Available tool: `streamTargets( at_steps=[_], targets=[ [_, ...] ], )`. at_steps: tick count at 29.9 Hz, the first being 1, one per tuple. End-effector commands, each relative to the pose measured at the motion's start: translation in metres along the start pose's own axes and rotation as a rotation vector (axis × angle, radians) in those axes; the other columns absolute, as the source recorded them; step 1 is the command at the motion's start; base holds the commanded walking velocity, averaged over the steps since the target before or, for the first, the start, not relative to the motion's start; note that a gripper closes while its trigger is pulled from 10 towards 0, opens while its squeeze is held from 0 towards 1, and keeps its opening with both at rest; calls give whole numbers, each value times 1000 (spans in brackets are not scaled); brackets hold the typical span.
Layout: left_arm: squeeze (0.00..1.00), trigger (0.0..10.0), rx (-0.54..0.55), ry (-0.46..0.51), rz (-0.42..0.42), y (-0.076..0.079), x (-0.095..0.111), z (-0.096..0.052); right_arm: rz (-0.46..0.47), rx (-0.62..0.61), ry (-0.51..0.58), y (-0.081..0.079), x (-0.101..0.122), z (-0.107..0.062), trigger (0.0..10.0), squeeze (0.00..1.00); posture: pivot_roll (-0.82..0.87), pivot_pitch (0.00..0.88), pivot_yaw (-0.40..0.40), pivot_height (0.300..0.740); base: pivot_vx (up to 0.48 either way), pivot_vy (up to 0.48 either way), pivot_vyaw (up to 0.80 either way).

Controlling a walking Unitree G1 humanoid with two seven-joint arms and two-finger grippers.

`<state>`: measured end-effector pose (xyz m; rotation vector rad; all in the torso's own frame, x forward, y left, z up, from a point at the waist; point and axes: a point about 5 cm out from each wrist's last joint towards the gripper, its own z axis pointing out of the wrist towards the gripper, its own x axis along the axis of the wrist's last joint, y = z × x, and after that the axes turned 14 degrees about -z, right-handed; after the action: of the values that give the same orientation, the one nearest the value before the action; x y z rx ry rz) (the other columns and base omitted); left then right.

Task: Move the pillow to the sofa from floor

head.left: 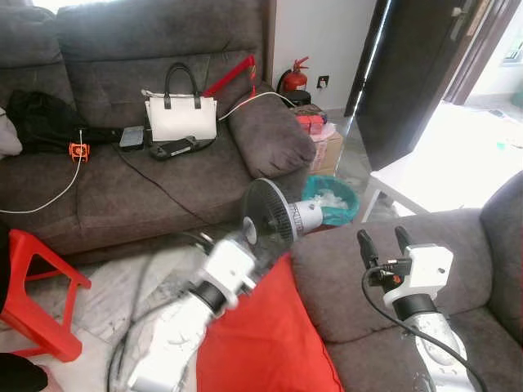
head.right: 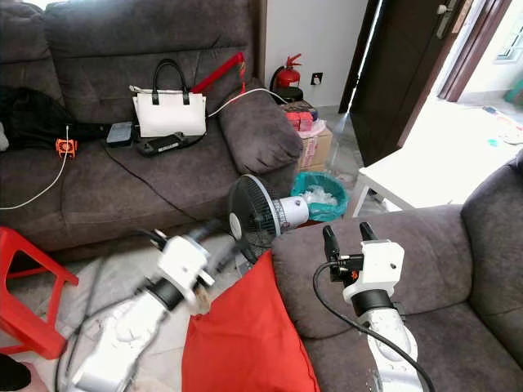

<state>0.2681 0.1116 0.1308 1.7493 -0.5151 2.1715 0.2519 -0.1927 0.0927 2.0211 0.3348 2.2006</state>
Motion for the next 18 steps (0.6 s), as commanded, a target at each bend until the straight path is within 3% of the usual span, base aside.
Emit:
streamTargets(
  at_steps=[1, 6, 18],
  targets=[
    [0, 10000, 108, -22, 4, -20, -5, -6, 4, -5, 1, 1, -1, 1, 10000, 0, 136, 0, -51, 740, 0, 0, 0],
    [0, 10000, 258, -20, -4, -42, -10, -17, 8, -5, 1, 0, -1, 1, 10000, 0, 138, 0, -53, 740, 0, 0, 0],
    [0, 10000, 247, -11, 1, -35, -13, -13, 28, -2, 17, -5, 2, 0, 10000, 0, 135, 0, -57, 740, 0, 0, 0]
  ],
)
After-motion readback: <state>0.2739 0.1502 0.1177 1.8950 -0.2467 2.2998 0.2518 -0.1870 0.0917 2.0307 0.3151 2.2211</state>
